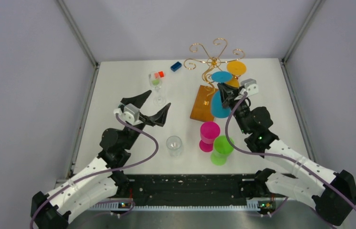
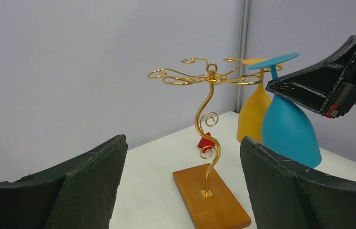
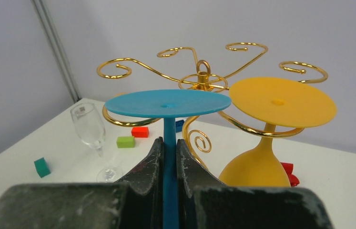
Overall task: Place the wine glass upside down on the wine glass rack
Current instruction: Turn the wine glass upside down at the wine rack.
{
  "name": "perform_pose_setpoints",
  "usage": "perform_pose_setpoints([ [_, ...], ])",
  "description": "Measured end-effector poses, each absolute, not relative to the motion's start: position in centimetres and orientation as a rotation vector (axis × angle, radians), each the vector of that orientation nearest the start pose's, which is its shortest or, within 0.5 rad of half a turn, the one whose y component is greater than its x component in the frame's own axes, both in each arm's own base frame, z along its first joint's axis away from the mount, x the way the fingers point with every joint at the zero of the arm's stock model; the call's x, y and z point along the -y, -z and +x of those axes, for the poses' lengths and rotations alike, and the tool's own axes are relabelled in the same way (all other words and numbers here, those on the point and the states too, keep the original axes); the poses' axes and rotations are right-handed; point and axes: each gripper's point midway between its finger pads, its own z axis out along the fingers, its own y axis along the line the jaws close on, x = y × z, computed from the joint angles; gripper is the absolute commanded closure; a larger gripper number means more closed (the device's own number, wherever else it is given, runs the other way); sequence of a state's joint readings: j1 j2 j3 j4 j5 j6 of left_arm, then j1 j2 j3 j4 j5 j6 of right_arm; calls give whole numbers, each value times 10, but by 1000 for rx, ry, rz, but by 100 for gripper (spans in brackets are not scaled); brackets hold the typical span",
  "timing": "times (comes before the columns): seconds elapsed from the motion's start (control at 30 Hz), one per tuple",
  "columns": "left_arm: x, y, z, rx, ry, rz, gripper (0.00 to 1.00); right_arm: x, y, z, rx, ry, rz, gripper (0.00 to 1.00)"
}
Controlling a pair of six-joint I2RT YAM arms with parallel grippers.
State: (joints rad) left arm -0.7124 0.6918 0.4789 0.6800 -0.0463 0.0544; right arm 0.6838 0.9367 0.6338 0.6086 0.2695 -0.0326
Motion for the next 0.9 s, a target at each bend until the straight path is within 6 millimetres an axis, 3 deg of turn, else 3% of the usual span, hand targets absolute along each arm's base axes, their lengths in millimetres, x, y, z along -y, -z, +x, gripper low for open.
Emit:
perform_pose_setpoints([
  [0.23,198,-359,245,-1071,562,387,6,-185,-340,320,-1265,-373,-196,100],
  [0.47,198,-359,245,-1072,561,387,6,-193,-329,330,-1281,-389,-203,100],
  [0.9,198,-358,245,-1072,561,388,6,-203,-327,338,-1261,-430,-195,100],
])
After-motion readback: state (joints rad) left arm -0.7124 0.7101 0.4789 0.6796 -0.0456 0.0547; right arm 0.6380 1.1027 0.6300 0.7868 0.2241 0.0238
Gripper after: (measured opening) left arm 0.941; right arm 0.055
